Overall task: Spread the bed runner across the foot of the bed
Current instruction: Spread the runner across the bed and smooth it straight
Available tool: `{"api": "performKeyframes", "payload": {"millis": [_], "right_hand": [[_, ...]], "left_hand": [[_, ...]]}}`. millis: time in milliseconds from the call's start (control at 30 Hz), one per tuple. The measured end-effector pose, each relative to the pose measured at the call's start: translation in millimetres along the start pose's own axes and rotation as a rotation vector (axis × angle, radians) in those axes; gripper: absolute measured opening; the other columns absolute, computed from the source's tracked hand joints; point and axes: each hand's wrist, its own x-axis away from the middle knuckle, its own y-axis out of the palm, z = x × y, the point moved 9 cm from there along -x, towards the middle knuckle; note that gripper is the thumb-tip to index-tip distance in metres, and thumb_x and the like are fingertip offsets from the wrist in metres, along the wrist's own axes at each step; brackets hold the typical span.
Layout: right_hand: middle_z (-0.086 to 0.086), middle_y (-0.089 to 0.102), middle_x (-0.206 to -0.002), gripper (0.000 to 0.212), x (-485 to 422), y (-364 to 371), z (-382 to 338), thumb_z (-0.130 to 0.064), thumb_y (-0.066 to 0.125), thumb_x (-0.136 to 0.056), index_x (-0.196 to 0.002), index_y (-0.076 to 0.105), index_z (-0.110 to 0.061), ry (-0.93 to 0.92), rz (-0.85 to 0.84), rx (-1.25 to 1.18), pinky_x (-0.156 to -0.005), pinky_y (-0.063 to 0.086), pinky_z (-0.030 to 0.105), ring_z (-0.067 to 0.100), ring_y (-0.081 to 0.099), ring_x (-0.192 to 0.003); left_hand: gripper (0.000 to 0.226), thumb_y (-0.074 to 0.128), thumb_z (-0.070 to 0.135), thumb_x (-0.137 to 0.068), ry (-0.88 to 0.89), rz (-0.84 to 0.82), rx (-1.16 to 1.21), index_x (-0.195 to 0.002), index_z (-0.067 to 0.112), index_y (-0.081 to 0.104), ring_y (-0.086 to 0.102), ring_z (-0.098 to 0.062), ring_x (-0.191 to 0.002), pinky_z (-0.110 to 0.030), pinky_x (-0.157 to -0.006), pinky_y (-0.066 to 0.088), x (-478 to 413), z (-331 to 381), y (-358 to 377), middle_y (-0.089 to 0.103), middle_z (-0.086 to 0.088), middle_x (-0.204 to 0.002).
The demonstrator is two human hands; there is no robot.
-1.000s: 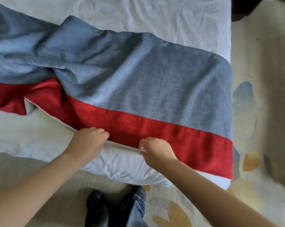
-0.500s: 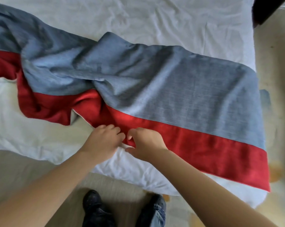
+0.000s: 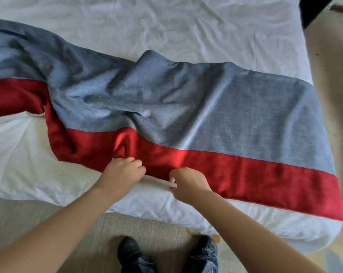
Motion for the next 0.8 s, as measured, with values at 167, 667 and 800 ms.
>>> {"api": "performKeyframes", "payload": {"millis": [167,667,800], "right_hand": [[-0.005,0.063,-0.103,0.026,-8,-19,-28,-0.042,0.062,-0.085,-0.105,0.058,-0.026,-0.059,0.078,0.003,-0.071,0.042,0.03,0.021,0.06,-0.096],[-0.002,0.054,-0.058,0.026,-19,8,-76,-0.01,0.07,-0.044,-0.059,0.05,-0.017,0.06,0.276,0.121,-0.041,0.011,0.018,0.023,0.056,-0.051],[-0.004,0.056,-0.067,0.024,-29,-15,-114,-0.034,0.071,-0.057,-0.073,0.058,-0.02,-0.075,0.336,0.108,-0.041,0.038,0.025,0.02,0.059,-0.059]], "left_hand": [[0.023,0.065,-0.001,-0.056,0.016,0.16,-0.038,-0.06,0.019,0.055,0.053,-0.024,-0.058,-0.034,-0.06,0.045,8,-26,-16,0.049,0.0,-0.061],[0.037,0.068,-0.003,-0.04,0.042,0.113,0.111,-0.066,0.019,0.054,0.053,-0.021,-0.059,-0.03,-0.047,0.044,57,-57,5,0.051,0.001,-0.066],[0.046,0.063,0.03,-0.063,0.026,0.176,0.134,-0.108,0.017,0.064,0.058,-0.025,-0.099,-0.037,-0.081,0.046,81,-81,-3,0.06,-0.006,-0.111]]}}
